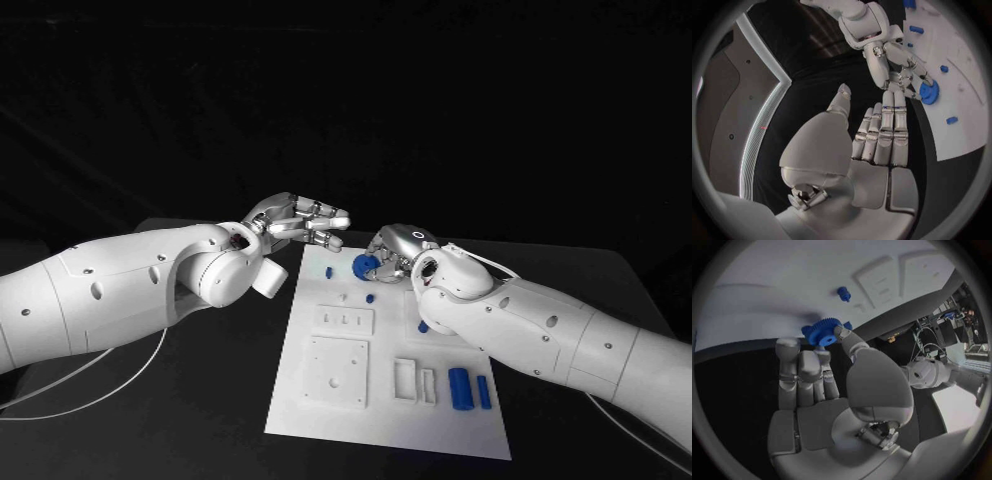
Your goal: Assemble the parts on the task board
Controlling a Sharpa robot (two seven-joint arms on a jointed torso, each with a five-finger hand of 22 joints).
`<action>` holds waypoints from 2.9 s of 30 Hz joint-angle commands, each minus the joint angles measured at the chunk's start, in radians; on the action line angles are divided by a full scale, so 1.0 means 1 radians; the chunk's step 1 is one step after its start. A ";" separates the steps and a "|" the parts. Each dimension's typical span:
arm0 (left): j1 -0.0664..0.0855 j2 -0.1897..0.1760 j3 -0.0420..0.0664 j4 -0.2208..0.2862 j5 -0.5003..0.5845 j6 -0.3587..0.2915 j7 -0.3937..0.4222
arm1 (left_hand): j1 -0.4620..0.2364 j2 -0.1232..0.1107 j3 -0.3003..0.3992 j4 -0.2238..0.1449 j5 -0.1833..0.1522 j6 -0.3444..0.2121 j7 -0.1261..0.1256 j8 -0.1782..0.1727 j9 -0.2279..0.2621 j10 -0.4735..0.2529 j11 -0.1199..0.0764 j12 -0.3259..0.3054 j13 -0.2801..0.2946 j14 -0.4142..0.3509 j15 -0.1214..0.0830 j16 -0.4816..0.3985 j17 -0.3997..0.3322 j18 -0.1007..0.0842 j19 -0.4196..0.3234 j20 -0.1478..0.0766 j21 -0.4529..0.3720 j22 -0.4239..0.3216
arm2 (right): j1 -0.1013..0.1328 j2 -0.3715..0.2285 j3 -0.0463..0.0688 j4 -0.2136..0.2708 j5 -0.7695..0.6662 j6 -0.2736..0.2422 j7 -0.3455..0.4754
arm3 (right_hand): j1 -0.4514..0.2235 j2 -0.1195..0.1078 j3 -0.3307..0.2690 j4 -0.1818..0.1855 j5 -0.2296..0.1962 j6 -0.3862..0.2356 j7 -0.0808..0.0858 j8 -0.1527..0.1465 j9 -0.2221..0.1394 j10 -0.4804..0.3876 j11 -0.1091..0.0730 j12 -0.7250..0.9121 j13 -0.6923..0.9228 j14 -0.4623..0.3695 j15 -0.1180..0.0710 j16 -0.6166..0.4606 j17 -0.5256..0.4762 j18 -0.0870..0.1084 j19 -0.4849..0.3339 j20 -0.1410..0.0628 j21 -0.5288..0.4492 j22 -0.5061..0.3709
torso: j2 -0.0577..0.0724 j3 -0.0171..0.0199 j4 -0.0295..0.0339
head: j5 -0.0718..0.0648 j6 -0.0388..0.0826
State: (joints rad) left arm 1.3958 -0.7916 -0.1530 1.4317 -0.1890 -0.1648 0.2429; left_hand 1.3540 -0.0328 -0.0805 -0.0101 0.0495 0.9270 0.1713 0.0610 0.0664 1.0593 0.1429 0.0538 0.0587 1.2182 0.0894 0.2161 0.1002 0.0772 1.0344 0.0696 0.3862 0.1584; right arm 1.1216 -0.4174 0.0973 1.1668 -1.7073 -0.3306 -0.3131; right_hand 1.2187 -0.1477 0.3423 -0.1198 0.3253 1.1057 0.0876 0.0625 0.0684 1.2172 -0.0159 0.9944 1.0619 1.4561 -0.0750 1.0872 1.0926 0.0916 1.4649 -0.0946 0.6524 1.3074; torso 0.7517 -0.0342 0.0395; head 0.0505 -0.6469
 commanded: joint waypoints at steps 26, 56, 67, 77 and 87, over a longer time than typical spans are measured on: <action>-0.003 0.017 0.000 -0.007 -0.001 0.018 0.008 | -0.001 0.009 0.001 -0.004 -0.001 -0.001 -0.003 0.001 -0.001 -0.008 -0.001 0.005 0.002 -0.005 0.000 0.005 0.001 -0.001 -0.005 0.000 0.003 -0.002 | 0.002 0.030 -0.032 -0.055 0.000 0.044 0.012 | -0.007 -0.001 -0.017 0.015 -0.001 -0.015 0.004 0.000 0.000 -0.005 0.003 -0.017 -0.007 -0.003 -0.005 -0.014 -0.008 -0.009 0.053 -0.008 -0.012 0.031 | -0.001 -0.0001 -0.0026 | 0.007 -0.010; -0.003 0.016 -0.001 -0.010 -0.001 0.020 0.004 | -0.001 0.009 0.000 -0.003 -0.001 -0.003 -0.003 0.001 -0.001 -0.009 0.000 0.005 0.002 -0.006 0.001 0.005 0.001 -0.001 -0.005 0.000 0.003 -0.003 | 0.002 0.008 -0.032 -0.050 0.064 0.023 0.015 | -0.080 -0.009 -0.083 0.169 -0.002 -0.082 0.015 0.000 -0.003 -0.010 0.013 -0.018 -0.021 -0.003 0.003 -0.018 -0.012 0.000 0.053 0.001 -0.019 0.022 | -0.002 0.0018 -0.0052 | 0.007 -0.012; -0.003 0.011 -0.001 -0.017 -0.001 0.022 0.004 | -0.001 0.009 0.000 -0.003 -0.001 -0.003 -0.003 0.001 -0.001 -0.009 0.000 0.005 0.002 -0.006 0.001 0.005 0.001 -0.001 -0.005 0.000 0.003 -0.003 | 0.002 -0.100 -0.002 0.045 0.162 -0.020 0.040 | -0.063 -0.008 -0.094 0.167 -0.019 -0.076 0.016 0.000 -0.003 -0.006 0.014 -0.016 -0.021 -0.003 0.003 -0.017 -0.013 0.004 0.053 0.002 -0.012 0.023 | -0.003 0.0041 -0.0089 | 0.009 -0.008; -0.004 0.003 -0.001 -0.022 -0.001 0.029 0.009 | 0.000 0.010 0.001 -0.004 -0.001 -0.002 -0.003 0.001 -0.001 -0.008 -0.001 0.005 0.002 -0.008 0.001 0.004 0.000 -0.001 -0.007 0.001 0.003 -0.004 | -0.014 -0.249 0.083 0.122 0.275 -0.083 0.201 | 0.010 0.016 -0.056 0.066 0.011 -0.050 0.016 0.000 -0.003 0.000 0.010 -0.007 -0.012 -0.003 0.000 -0.013 -0.011 0.000 0.052 -0.001 -0.006 0.026 | -0.010 0.0112 -0.0243 | 0.001 -0.004; -0.014 0.002 -0.001 -0.028 -0.003 0.023 0.022 | 0.002 0.025 -0.007 -0.011 0.000 0.020 -0.008 0.002 0.000 0.062 -0.015 0.005 0.002 -0.014 -0.002 -0.001 -0.002 -0.006 -0.014 0.000 -0.003 -0.008 | -0.019 -0.362 0.103 0.081 0.407 -0.035 0.423 | 0.024 0.056 -0.100 -0.059 0.068 -0.052 0.019 -0.001 -0.004 -0.007 0.011 -0.013 -0.013 -0.006 0.001 -0.024 -0.016 -0.005 0.047 0.000 -0.027 0.031 | -0.015 0.0205 -0.0347 | 0.012 -0.001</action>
State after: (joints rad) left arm 1.3823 -0.7904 -0.1544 1.4022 -0.1893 -0.1514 0.2443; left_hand 1.3561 -0.0137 -0.0874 -0.0170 0.0495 0.9413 0.1641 0.0610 0.0665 1.1144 0.1295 0.0629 0.0614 1.2055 0.0913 0.2161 0.0992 0.0772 1.0237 0.0730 0.3862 0.1519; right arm 1.1043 -0.7751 0.2000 1.2569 -1.3731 -0.3866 -0.0159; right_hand 1.2405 -0.1006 0.2415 -0.1716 0.3873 1.0507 0.1032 0.0578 0.0651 1.2154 -0.0037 0.9858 1.0499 1.4561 -0.0749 1.0664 1.0790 0.0915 1.4649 -0.0945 0.6283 1.3080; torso 0.7379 -0.0179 0.0092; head 0.0587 -0.6498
